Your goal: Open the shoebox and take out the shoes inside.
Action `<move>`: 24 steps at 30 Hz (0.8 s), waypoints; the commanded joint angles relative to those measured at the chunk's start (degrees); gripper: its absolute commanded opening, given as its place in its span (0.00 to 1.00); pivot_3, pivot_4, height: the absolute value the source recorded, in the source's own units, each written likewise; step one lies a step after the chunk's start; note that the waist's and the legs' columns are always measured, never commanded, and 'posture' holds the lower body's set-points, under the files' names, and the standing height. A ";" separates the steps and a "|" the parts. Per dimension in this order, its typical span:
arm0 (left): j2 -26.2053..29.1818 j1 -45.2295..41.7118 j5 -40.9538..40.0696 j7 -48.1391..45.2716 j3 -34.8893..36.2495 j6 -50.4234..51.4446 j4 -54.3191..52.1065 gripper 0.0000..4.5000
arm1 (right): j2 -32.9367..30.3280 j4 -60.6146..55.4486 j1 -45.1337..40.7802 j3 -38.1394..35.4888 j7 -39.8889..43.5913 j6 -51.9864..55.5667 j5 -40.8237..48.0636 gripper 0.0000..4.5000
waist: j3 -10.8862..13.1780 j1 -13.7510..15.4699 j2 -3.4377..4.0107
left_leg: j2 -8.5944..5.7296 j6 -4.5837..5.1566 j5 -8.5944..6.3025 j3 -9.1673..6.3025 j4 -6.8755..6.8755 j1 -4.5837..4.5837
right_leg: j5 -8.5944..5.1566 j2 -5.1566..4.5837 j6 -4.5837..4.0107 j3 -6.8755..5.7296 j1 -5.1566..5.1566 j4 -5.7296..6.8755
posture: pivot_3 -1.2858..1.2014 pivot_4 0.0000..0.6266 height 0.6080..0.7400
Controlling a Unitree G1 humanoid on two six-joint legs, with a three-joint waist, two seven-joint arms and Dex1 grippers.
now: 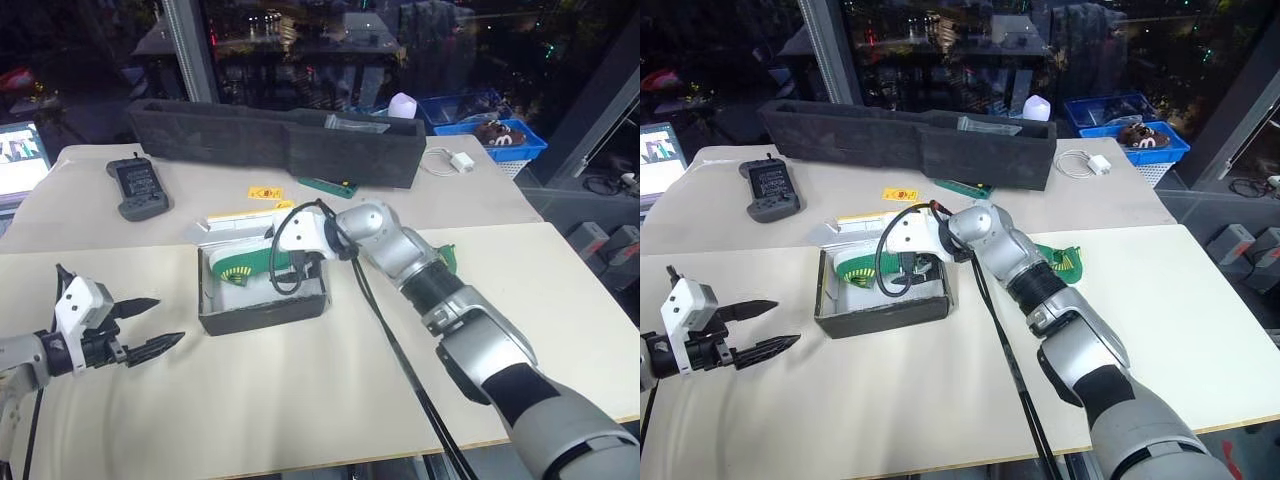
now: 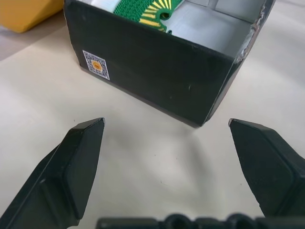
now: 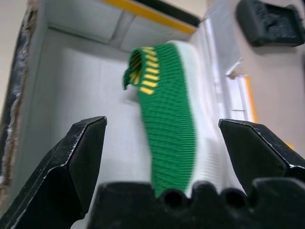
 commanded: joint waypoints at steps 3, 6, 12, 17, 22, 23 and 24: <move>0.21 0.52 -0.99 0.57 2.86 -0.33 -1.94 1.00 | -0.02 4.05 -1.71 -1.68 -2.10 -2.25 -1.89 1.00 | 0.00 -0.01 0.00 | 0.00 0.00 0.00 0.00 0.00 0.00 | 0.00 0.00 0.00 0.00 0.00 0.00 | 0.52 0.24 0.98; 0.28 0.87 -1.07 0.69 3.09 -0.32 -2.05 1.00 | -0.06 8.82 -1.17 -0.35 -3.55 -4.44 -4.63 1.00 | 0.00 0.01 0.00 | -0.01 0.00 0.00 0.00 0.00 0.01 | 0.00 -0.01 0.00 0.00 0.01 0.00 | 0.52 0.24 0.98; 0.33 1.49 -1.24 0.94 3.65 -0.31 -2.31 1.00 | 0.42 16.75 -0.82 0.72 -6.00 -8.49 -8.02 1.00 | -0.01 -0.16 -0.01 | 0.00 0.00 0.00 0.00 -0.03 0.08 | 0.00 0.00 -0.01 0.00 0.06 -0.01 | 0.52 0.24 0.98; 0.36 1.75 -1.28 1.09 4.00 -0.29 -2.39 1.00 | 1.35 15.91 -0.23 0.12 -4.68 -8.85 -7.72 1.00 | -0.03 -0.19 -0.01 | 0.01 -0.01 -0.01 0.01 -0.03 0.41 | -0.21 -0.02 -0.36 0.01 0.29 0.04 | 0.52 0.24 0.98; 0.45 1.63 -1.22 1.20 3.84 -0.38 -2.25 1.00 | 2.78 14.81 1.10 0.60 -3.32 -7.94 -8.01 1.00 | -0.04 -0.18 -0.02 | 0.03 -0.03 -0.01 0.01 -0.03 0.40 | -0.21 -0.01 -0.37 0.01 0.26 0.08 | 0.52 0.24 0.98; 0.48 1.56 -1.19 1.21 3.78 -0.42 -2.17 1.00 | 2.96 14.87 1.22 0.65 -3.51 -7.87 -8.27 0.88 | -0.04 -0.16 -0.03 | 0.02 -0.02 -0.01 0.01 -0.05 0.39 | -0.21 -0.01 -0.36 0.01 0.27 0.07 | 0.52 0.24 0.98; 0.49 1.54 -1.17 1.22 3.75 -0.45 -2.13 1.00 | 3.05 14.82 1.31 0.61 -3.58 -7.80 -8.42 0.84 | -0.05 -0.18 -0.04 | 0.02 -0.02 -0.01 0.01 -0.07 0.39 | -0.20 -0.01 -0.35 0.01 0.27 0.05 | 0.52 0.24 0.98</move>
